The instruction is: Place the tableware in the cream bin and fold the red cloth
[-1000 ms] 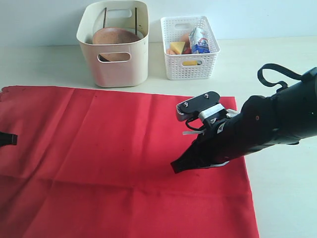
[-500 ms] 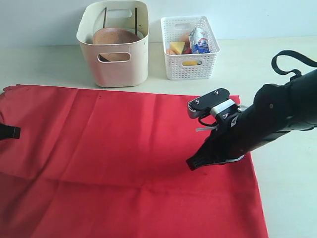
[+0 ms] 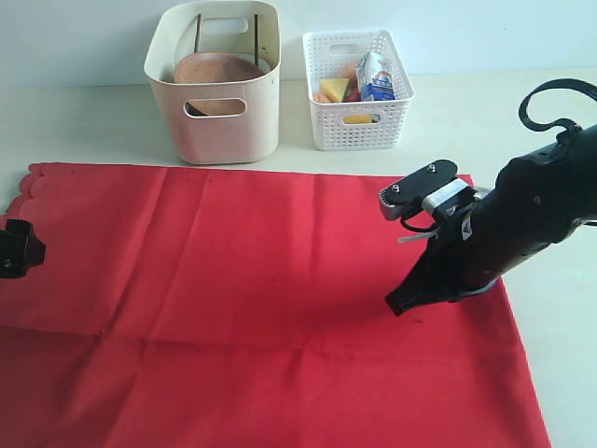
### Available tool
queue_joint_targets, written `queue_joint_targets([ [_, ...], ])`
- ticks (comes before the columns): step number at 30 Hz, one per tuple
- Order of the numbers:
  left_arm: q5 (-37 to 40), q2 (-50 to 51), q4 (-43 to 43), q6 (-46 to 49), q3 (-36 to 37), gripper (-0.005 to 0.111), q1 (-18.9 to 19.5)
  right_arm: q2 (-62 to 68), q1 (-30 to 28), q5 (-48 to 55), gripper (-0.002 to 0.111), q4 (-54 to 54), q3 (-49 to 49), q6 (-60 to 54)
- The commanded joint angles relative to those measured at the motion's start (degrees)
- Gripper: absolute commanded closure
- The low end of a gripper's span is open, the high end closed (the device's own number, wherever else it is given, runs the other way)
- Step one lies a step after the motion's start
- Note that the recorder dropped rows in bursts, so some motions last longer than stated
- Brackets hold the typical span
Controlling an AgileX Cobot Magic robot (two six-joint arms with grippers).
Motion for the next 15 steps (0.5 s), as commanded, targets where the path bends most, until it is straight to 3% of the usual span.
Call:
queue_joint_targets([
  [1, -0.5, -0.5, -0.1, 0.5, 0.1, 0.002, -0.1, 1.1, -0.7, 8.7, 0.108, -16.9, 0.8, 13.8],
  [7, -3.8, 3.5, -0.1, 0.8, 0.1, 0.002, -0.1, 1.1, -0.7, 11.1, 0.108, -37.3, 2.8, 34.7],
  [15, -6.2, 12.3, -0.1, 0.8, 0.1, 0.002, -0.4, 1.1, -0.7, 11.9, 0.108, -38.6, 2.9, 36.8],
])
